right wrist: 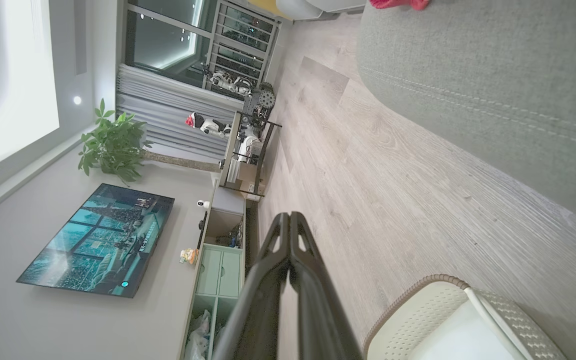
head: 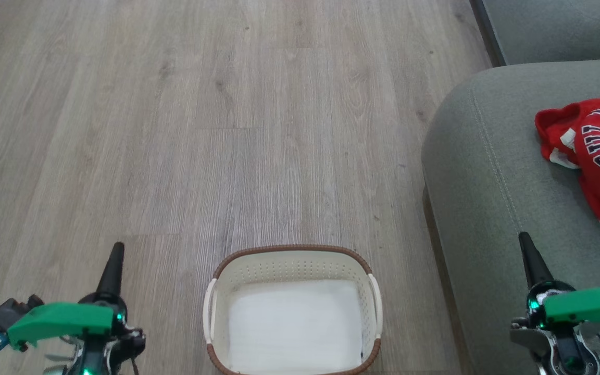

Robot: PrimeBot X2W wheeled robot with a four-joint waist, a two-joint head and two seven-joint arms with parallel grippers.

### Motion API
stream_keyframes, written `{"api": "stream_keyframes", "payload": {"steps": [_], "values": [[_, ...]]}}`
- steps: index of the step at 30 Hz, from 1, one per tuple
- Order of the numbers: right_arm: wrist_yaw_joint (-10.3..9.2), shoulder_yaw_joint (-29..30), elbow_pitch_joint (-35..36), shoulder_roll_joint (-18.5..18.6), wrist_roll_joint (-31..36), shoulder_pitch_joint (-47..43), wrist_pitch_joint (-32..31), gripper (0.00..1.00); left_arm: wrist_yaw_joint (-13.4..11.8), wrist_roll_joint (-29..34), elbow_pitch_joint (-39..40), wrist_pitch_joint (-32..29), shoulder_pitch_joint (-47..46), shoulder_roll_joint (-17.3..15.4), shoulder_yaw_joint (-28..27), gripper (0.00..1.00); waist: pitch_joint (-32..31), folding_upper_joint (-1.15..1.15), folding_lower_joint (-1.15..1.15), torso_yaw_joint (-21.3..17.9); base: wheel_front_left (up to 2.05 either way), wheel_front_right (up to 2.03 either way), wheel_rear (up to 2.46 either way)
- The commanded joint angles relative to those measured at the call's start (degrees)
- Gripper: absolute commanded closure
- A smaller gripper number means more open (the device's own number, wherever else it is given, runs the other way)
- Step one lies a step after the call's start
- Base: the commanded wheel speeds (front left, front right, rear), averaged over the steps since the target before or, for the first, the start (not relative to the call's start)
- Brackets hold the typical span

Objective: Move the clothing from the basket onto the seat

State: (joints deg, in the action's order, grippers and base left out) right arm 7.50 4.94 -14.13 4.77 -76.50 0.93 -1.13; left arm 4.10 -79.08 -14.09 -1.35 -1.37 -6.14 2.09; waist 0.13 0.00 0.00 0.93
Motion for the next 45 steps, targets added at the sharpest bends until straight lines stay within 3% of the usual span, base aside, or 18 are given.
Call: {"api": "stream_keyframes", "payload": {"steps": [1, 26, 45], "values": [[-0.01, -0.62, 1.61, -0.12, -1.75, 3.25, -0.68, 1.00, 0.58, -1.37, 1.46, -0.50, -3.73, -0.05, -2.66, 1.00, 0.00, 0.00, 0.00, -0.05, 0.00, 0.00, 0.00], [-0.01, 0.89, 0.14, -1.37, -16.22, 5.19, -4.80, 1.00, 3.38, -13.52, 0.04, -4.71, -4.78, 2.84, -8.07, 1.00, 0.04, 0.00, 0.00, -0.93, 0.00, 0.00, 0.00], [-0.01, 1.07, 0.13, -1.50, -16.09, 5.21, -4.95, 1.00, 3.38, -13.41, 0.04, -4.83, -4.79, 2.94, -8.22, 1.00, 0.04, 0.00, 0.00, -0.93, 0.00, 0.00, 0.00]]}}
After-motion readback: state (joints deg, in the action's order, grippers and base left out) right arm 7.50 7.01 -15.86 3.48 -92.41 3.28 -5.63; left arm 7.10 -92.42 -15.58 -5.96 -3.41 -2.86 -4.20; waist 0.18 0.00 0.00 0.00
